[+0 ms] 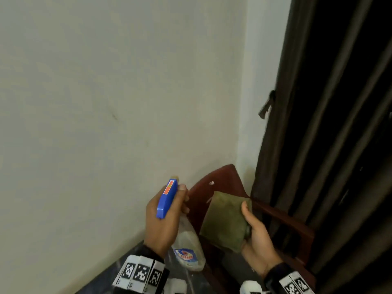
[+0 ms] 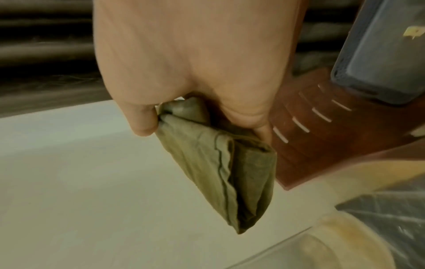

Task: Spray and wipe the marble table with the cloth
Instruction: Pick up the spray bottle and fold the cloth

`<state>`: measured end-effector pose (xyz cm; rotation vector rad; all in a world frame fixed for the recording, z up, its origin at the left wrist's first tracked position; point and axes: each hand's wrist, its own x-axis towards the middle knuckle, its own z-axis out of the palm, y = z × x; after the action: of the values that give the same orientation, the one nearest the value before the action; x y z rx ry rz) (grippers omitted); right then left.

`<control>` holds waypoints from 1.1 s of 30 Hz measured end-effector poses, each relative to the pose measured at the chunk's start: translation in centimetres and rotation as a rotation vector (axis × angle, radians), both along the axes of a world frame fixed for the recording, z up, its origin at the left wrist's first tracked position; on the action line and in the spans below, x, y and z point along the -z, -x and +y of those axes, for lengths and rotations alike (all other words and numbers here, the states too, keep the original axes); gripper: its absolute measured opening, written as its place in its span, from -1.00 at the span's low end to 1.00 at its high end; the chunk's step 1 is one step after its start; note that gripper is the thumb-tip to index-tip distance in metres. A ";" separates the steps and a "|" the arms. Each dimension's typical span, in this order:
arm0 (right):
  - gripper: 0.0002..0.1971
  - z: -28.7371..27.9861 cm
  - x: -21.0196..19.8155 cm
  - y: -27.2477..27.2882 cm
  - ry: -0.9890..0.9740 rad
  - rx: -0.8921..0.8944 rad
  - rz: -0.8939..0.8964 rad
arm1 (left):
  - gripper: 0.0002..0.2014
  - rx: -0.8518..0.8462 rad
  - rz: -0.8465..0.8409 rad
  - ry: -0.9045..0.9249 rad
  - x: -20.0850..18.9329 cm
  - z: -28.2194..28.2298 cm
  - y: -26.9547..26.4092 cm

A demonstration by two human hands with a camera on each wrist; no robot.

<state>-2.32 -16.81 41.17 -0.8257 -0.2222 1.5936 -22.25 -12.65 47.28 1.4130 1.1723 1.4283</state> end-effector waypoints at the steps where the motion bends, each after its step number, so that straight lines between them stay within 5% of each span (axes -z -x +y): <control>1: -0.54 -0.9 -1.3 2.3 -0.027 -0.033 -0.004 | -0.61 -0.025 -0.006 -0.011 -0.8 -1.8 2.4; 16: -0.38 -12.2 -3.7 28.4 -0.135 -0.400 -0.168 | -0.50 -0.207 0.019 0.101 -1.5 -22.4 26.8; 33: -0.45 -15.6 -5.0 37.8 -0.190 -0.569 -0.311 | -0.49 -0.369 -0.066 0.164 -0.1 -29.8 33.2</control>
<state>-40.10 -32.43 46.21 -0.9066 -0.8826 1.9205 -55.46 -42.42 47.37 1.0654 1.5263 1.5704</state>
